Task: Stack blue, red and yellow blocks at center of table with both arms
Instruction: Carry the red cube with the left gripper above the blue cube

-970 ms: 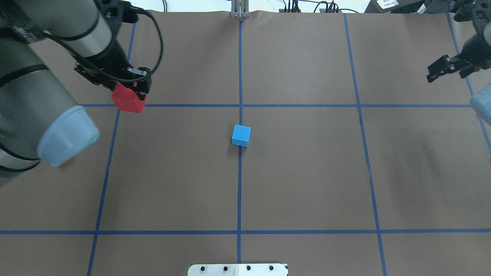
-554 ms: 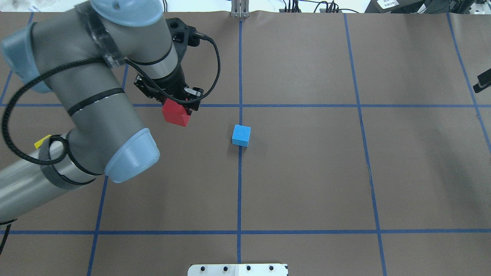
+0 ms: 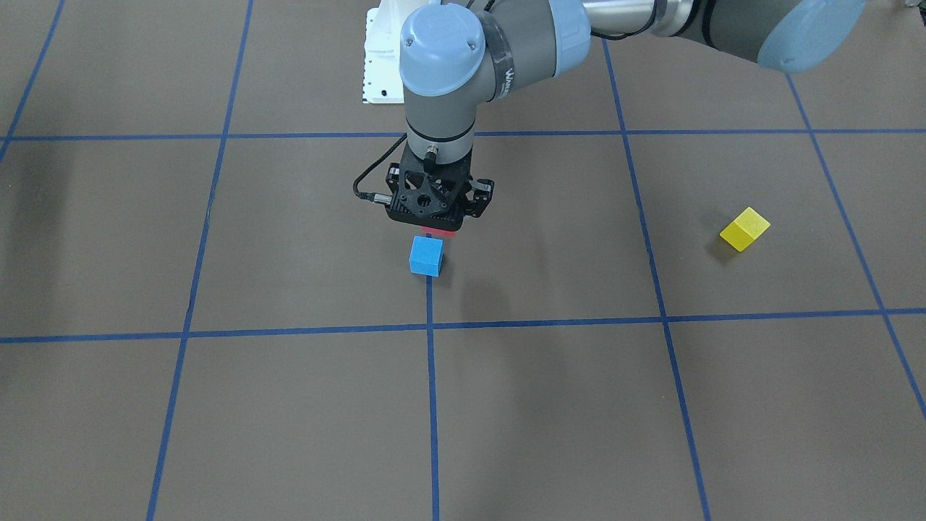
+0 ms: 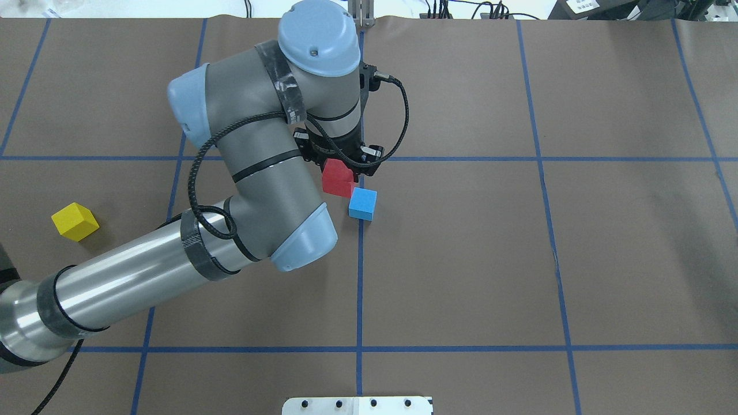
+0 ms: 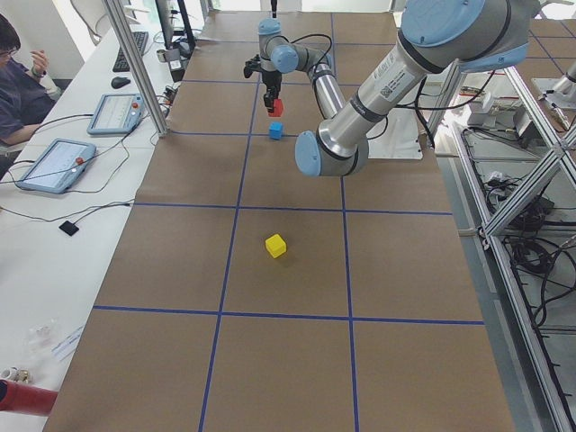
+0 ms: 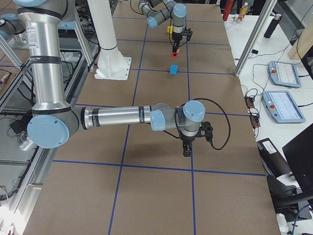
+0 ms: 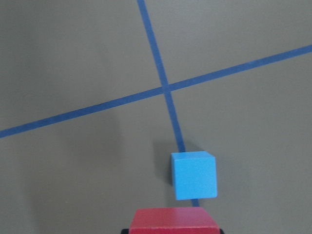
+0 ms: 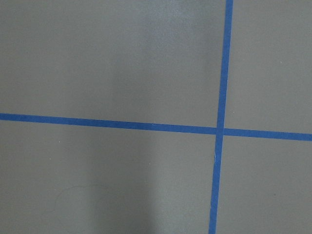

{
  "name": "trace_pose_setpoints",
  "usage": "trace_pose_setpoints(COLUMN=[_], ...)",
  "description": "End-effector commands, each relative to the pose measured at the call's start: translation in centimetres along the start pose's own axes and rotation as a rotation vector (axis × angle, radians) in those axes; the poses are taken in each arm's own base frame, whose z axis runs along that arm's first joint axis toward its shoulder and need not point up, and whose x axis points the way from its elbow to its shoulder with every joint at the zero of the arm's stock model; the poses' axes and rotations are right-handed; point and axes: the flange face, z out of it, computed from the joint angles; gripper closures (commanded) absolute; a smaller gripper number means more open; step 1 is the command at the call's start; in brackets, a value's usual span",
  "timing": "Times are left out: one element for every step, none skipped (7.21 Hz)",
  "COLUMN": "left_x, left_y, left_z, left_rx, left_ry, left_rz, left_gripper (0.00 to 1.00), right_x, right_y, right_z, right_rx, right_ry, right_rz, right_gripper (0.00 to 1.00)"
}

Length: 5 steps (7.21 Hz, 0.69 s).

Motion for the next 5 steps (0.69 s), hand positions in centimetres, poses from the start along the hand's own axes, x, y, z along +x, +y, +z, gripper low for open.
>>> trace_pose_setpoints(left_x=[0.78,0.92,0.76,0.63,0.58], left_y=[-0.61,-0.52,-0.61,-0.63,-0.65], left_z=[3.23,3.75,3.84,4.06,4.16], left_rx=[0.010,0.006,0.007,0.005,0.007], left_ry=[0.027,0.027,0.024,0.021,0.023], left_rz=[-0.026,-0.024,-0.021,-0.021,-0.018], left_gripper=[1.00,1.00,1.00,1.00,1.00], right_x=[0.36,0.30,0.30,0.25,0.30], right_y=[0.33,0.32,0.32,0.31,0.32], right_z=[-0.07,-0.12,-0.12,-0.17,-0.12], right_rx=[0.001,0.003,0.003,0.004,0.003], right_ry=[0.000,0.000,0.000,0.000,0.000], right_rz=[0.000,-0.001,-0.001,-0.002,-0.001], right_gripper=[0.00,0.00,0.00,0.00,0.00])
